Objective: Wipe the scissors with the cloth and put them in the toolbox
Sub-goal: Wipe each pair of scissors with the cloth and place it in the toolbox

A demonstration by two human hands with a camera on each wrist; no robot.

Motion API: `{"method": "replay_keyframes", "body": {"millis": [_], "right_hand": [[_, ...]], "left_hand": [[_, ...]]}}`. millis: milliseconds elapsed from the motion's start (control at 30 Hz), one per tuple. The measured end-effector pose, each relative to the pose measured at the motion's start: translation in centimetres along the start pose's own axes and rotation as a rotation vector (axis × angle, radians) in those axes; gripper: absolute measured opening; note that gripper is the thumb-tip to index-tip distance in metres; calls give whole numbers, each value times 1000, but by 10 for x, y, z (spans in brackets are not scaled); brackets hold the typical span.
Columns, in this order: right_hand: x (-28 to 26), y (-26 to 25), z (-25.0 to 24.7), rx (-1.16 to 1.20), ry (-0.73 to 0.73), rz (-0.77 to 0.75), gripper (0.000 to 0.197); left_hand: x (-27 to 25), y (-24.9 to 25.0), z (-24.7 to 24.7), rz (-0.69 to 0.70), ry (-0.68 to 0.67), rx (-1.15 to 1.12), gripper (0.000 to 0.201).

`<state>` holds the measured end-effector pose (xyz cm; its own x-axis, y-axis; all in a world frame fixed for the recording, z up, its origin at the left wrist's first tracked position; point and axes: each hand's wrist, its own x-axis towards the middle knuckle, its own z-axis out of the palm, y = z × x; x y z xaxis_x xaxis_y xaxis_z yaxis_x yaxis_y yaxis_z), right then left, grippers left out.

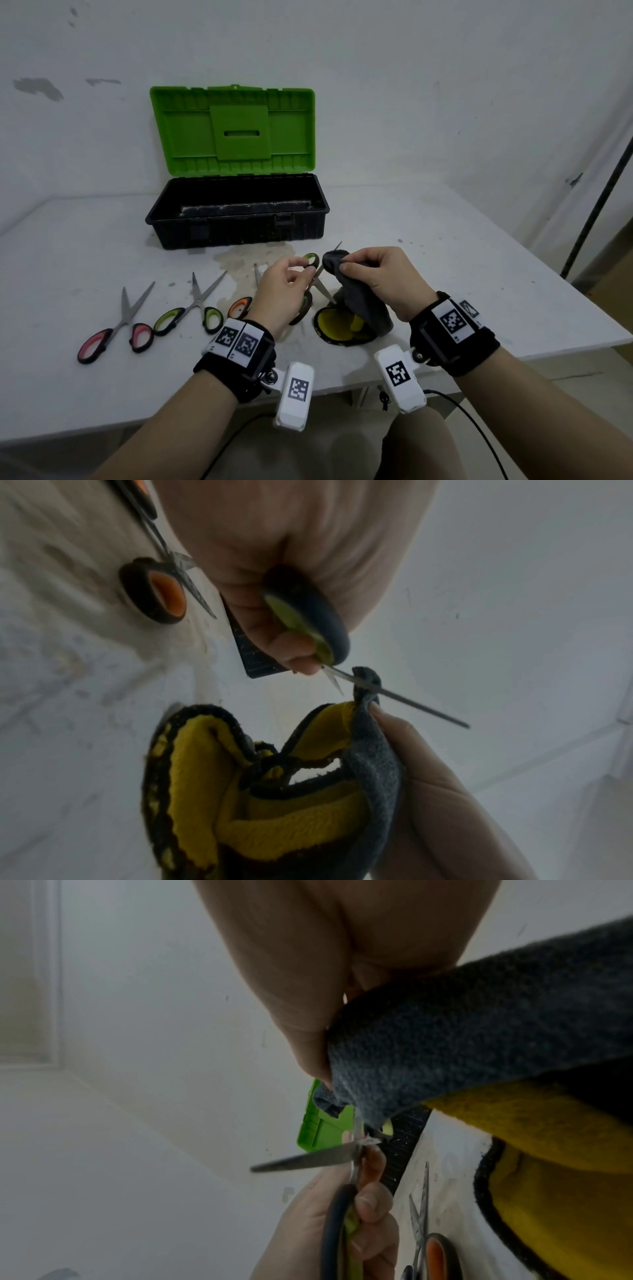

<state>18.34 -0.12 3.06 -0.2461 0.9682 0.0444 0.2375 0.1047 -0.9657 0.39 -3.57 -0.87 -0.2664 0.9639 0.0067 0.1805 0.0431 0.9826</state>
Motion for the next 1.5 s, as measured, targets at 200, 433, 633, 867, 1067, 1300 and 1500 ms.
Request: {"method": "replay_keyframes", "body": {"millis": [200,433,633,867,1067,1300,1500], "right_hand": [[0,0,-1,34,11,24,1],[1,-1,0,-32,23,-20,3],[4,-1,4,-342,20,-200,6],[11,-4,13,-695,-58,-543,13],[16,-4,1,-708,112,-547,12],[3,-12,-1,-689,64,-636,14],[10,0,3,-790,-44,-553,14]], "left_hand": [[-5,2,-1,-11,-171,-3,60],[-5,-4,-1,-69,-114,-6,40],[-6,-5,2,-88,-78,-71,8],[-13,4,4,6,-194,-110,23],[-13,4,-1,-3,-178,-105,25],[-12,3,4,-20,-161,-173,25],[-16,1,11,35,-127,-160,32]]}}
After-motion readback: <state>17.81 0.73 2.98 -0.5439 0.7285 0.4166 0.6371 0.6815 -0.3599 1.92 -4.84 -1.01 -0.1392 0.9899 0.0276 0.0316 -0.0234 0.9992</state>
